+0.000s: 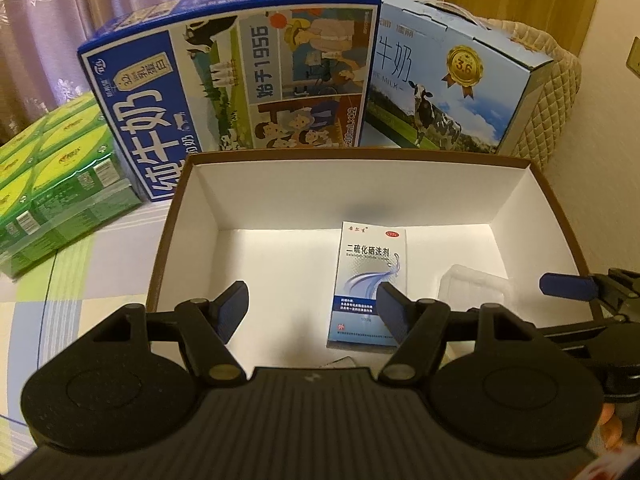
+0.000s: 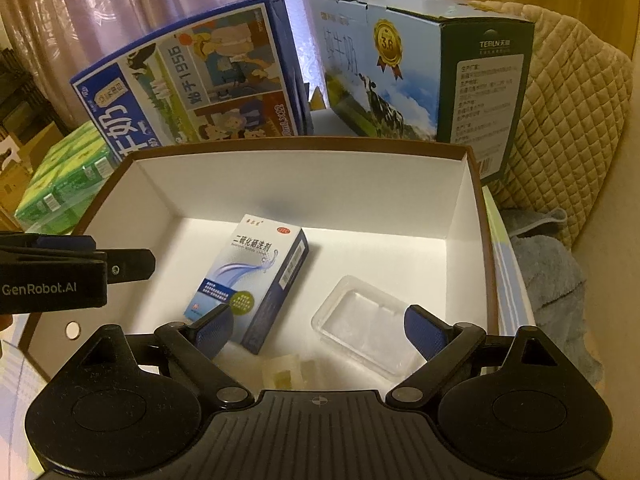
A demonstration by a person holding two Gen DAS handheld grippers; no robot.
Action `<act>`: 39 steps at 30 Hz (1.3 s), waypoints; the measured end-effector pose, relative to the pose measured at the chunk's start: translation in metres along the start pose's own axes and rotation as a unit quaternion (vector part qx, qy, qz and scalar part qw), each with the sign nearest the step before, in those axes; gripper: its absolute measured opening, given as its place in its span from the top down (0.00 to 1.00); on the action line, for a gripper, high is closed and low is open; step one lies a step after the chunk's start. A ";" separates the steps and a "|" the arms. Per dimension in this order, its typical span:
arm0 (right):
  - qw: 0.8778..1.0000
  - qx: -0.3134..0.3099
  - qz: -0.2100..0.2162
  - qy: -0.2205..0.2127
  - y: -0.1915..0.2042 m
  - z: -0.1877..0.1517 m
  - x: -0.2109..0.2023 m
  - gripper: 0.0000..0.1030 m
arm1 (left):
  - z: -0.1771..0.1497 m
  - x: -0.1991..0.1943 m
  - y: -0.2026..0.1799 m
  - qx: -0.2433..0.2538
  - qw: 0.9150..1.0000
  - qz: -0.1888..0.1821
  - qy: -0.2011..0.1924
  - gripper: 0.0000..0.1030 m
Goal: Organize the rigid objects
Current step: 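Lower and release the medicine box with the left tool while the right tool releases the container inside, then withdraw both tools from the box toward the remaining table items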
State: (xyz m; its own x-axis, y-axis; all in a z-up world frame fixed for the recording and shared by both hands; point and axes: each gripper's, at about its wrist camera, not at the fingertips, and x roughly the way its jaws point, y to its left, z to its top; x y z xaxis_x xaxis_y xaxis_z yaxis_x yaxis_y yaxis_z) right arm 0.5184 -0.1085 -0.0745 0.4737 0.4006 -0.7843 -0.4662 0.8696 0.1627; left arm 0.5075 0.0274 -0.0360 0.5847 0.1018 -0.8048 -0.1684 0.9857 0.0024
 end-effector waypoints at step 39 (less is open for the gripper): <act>0.994 0.087 0.029 -0.054 0.073 -0.161 -0.176 0.13 | -0.173 -0.186 0.079 -0.004 0.997 -0.062 -0.041 0.35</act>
State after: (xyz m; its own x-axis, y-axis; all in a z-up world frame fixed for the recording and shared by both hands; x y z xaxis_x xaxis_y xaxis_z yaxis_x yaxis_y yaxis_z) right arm 0.2812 -0.1619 -0.0209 0.5312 0.4716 -0.7039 -0.3627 0.8774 0.3142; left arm 0.2480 0.0636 0.0114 0.6647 -0.0096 -0.7470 -0.0964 0.9905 -0.0985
